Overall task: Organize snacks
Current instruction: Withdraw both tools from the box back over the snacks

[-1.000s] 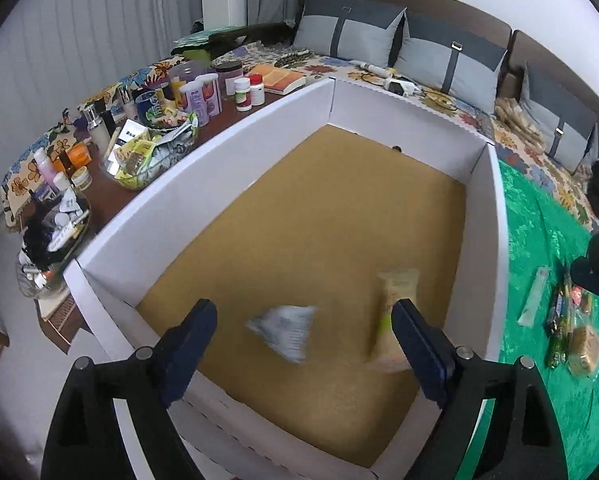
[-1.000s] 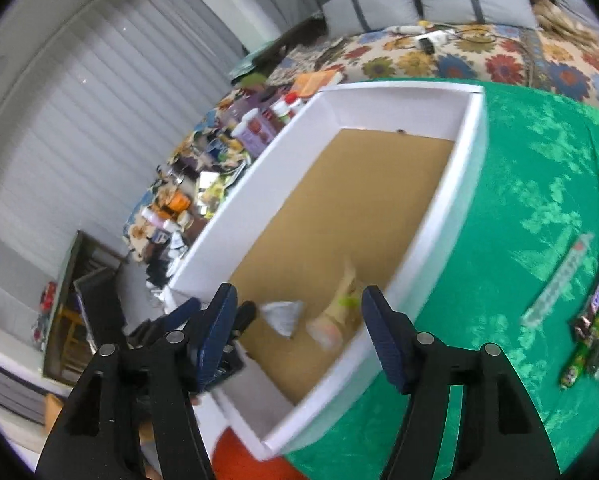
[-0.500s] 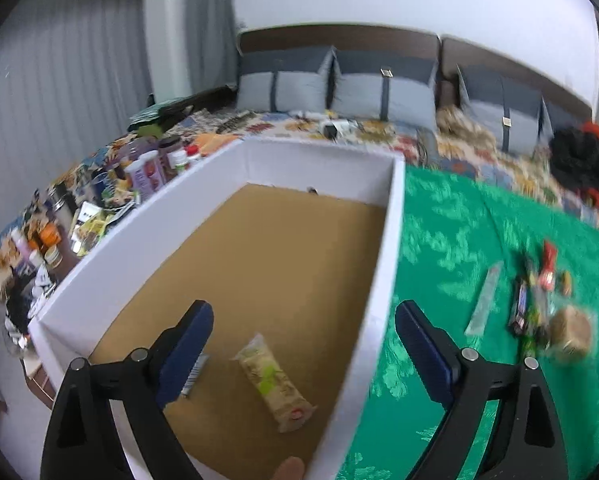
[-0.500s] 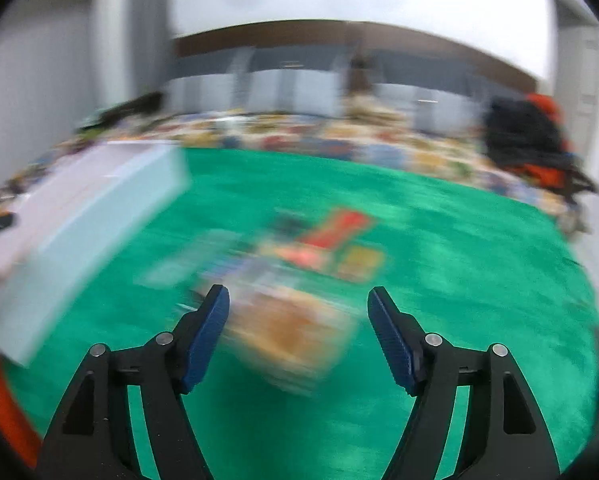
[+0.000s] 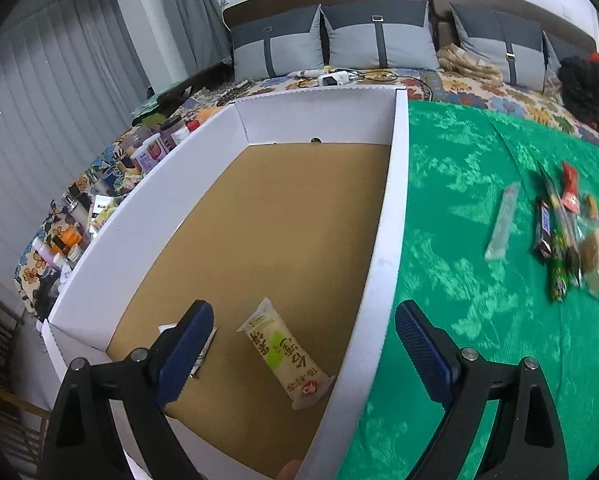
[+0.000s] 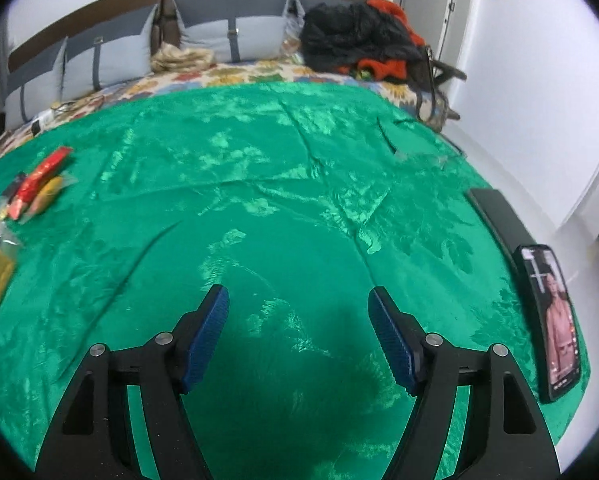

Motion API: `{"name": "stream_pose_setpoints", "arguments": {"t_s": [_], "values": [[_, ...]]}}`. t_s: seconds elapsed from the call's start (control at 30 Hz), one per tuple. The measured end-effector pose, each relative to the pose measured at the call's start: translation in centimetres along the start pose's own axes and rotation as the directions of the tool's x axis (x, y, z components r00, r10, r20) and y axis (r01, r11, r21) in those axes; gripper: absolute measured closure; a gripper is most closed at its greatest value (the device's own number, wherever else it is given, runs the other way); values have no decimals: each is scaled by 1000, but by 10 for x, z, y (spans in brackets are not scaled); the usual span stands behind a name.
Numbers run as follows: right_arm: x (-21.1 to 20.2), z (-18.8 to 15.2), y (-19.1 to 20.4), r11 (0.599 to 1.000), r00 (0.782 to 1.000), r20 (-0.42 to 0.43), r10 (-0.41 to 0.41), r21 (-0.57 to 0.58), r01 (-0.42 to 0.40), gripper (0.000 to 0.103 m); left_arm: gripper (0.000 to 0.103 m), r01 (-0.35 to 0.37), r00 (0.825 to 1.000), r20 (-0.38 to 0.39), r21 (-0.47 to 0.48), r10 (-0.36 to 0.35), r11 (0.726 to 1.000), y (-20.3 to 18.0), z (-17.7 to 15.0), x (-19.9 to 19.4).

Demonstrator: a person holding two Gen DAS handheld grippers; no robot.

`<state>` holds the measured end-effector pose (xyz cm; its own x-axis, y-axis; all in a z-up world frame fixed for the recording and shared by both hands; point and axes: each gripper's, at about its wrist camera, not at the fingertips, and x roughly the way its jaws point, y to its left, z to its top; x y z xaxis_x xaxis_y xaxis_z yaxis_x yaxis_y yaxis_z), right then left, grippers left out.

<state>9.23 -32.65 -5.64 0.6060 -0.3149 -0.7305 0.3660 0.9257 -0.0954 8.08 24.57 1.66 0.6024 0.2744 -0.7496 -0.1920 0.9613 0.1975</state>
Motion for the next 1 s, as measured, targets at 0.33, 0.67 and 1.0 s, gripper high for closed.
{"name": "stream_pose_setpoints", "arguments": {"t_s": [0.33,0.67,1.0], "values": [[18,-8,-2,997,996,-64,59,56,-56,23,11,-97,993,69,-3,97,995,-12,-1,-19],[22,-6,1,997,995,-71,63,50,-59,19,0,74,950,306,-22,-64,997,-78,-4,-112],[22,-6,1,997,995,-71,64,50,-61,18,0,311,949,-84,115,-303,943,-200,-46,-6]]}}
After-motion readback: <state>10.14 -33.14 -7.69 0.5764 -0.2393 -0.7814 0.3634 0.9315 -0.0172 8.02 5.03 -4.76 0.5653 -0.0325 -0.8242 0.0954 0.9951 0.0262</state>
